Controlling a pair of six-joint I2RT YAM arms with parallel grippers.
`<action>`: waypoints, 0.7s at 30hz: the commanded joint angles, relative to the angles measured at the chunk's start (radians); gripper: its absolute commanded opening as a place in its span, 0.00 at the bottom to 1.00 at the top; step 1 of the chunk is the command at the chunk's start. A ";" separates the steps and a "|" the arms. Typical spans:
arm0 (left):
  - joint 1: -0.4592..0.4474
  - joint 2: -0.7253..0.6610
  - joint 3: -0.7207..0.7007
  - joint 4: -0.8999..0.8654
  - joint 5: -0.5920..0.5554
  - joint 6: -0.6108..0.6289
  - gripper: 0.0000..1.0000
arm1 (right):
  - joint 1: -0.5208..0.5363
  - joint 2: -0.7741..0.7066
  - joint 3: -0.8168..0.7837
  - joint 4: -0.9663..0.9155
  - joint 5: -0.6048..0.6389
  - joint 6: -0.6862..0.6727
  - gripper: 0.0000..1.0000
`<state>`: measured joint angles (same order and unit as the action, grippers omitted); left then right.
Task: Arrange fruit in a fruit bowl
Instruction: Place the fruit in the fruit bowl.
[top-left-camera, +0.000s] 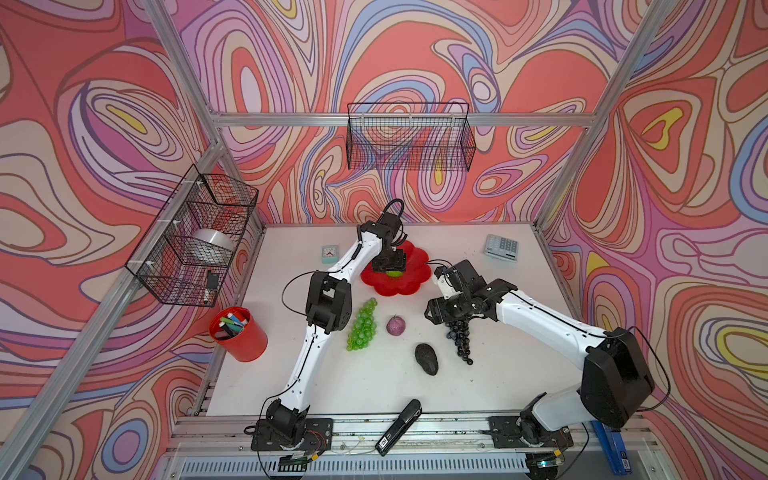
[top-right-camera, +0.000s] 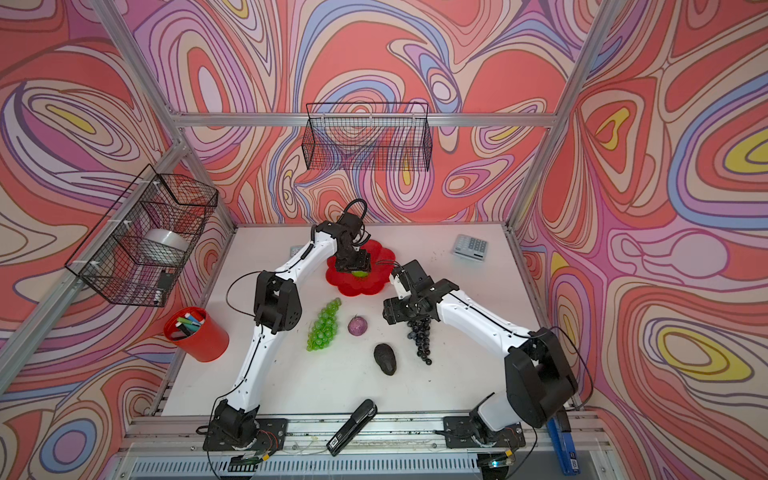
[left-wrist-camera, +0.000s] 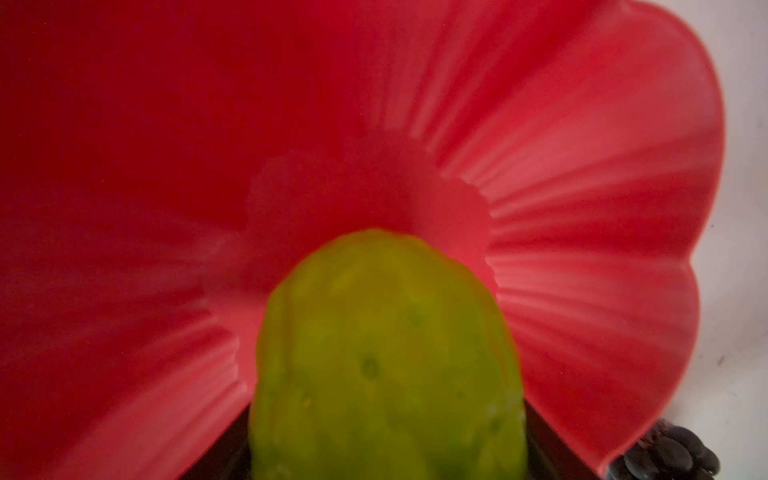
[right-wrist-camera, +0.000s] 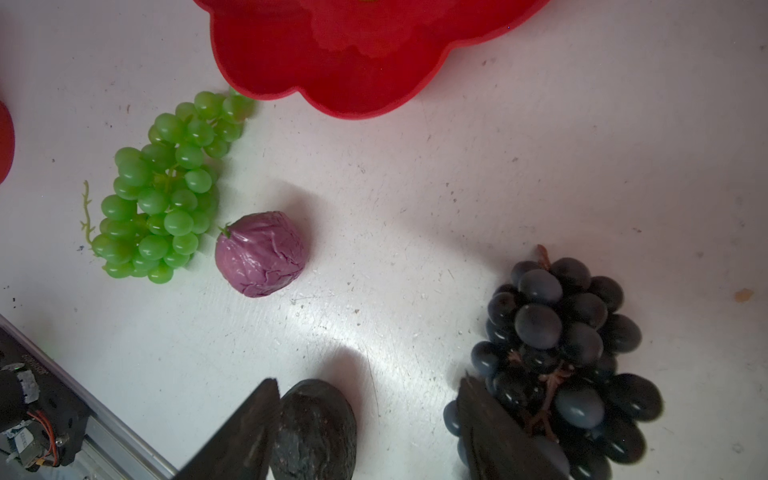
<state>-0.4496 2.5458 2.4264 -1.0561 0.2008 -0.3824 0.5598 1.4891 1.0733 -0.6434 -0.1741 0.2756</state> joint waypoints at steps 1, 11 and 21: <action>0.009 0.018 0.019 0.015 -0.006 -0.016 0.45 | 0.006 0.018 -0.005 -0.005 -0.006 0.008 0.71; 0.011 0.022 0.017 0.037 -0.011 -0.004 0.65 | 0.011 0.036 -0.003 0.000 -0.005 0.008 0.71; 0.011 0.034 0.027 0.040 -0.019 0.011 0.62 | 0.014 0.049 -0.003 0.023 -0.004 0.010 0.72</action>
<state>-0.4458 2.5488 2.4264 -1.0161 0.2005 -0.3851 0.5663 1.5299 1.0733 -0.6384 -0.1764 0.2794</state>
